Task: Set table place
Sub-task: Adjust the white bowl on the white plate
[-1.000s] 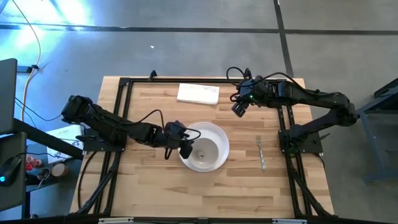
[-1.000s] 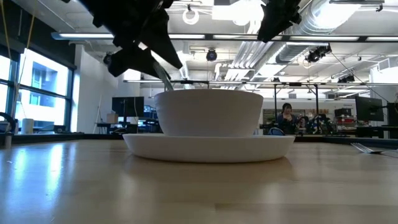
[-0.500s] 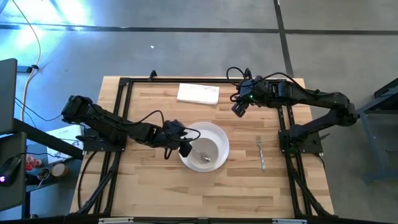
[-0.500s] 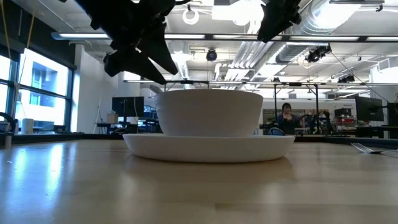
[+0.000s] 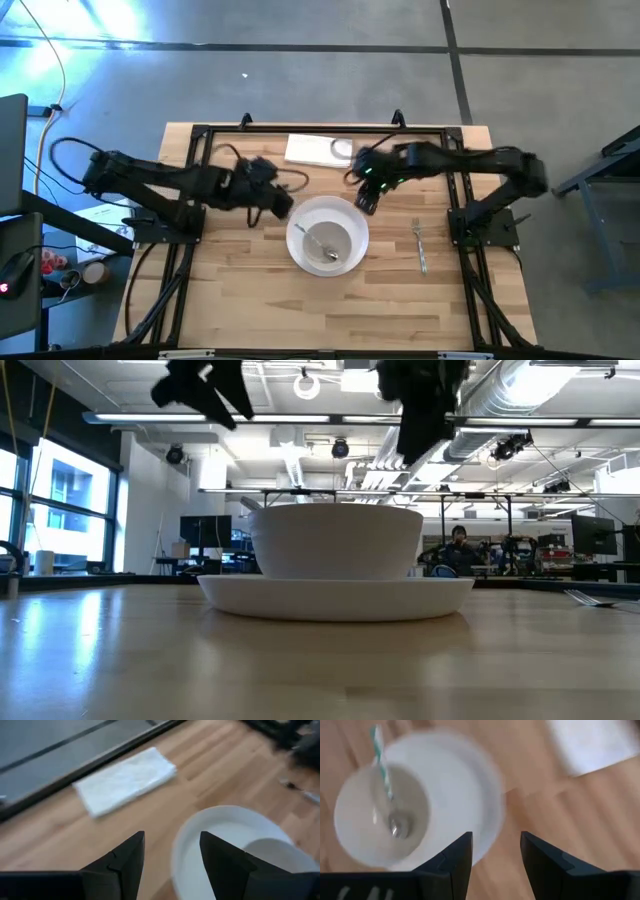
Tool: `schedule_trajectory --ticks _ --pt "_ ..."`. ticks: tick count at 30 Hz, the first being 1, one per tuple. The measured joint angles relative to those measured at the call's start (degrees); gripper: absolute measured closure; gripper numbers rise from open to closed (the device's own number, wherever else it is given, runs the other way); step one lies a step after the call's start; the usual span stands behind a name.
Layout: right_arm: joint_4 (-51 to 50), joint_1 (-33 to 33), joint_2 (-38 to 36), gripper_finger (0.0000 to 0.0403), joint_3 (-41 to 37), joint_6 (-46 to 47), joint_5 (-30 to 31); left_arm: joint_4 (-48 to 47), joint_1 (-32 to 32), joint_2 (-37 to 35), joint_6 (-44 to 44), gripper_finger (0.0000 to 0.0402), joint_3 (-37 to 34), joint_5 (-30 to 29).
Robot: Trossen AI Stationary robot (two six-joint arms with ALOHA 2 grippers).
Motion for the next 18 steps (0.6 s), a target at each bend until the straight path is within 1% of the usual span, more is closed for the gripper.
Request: schedule_trajectory --ticks 2,6,8,10,12,18 --pt "0.69 1.15 4.05 0.0245 -0.04 -0.55 -3.09 -6.1 1.36 -0.77 0.77 0.022 3.48 -0.03" --pt "3.45 2.98 10.42 0.0245 -0.07 -1.81 -7.15 -12.75 2.48 -1.66 3.17 0.022 9.19 -1.1" --pt "5.08 3.56 12.85 0.0245 -0.07 -1.64 -8.91 -14.15 2.41 -1.62 4.63 0.022 11.2 -2.39" --pt "7.79 4.27 14.72 0.0245 -0.05 -1.35 -10.08 -16.51 2.37 -1.54 5.87 0.022 12.46 -3.84" --pt "8.75 4.98 16.3 0.0245 0.23 -1.29 -10.82 -16.49 2.37 -1.59 6.79 0.022 13.1 -4.77" --pt "9.81 5.84 17.78 0.0245 1.57 0.17 -11.08 -17.4 2.33 -1.52 7.81 0.022 13.12 -4.66"
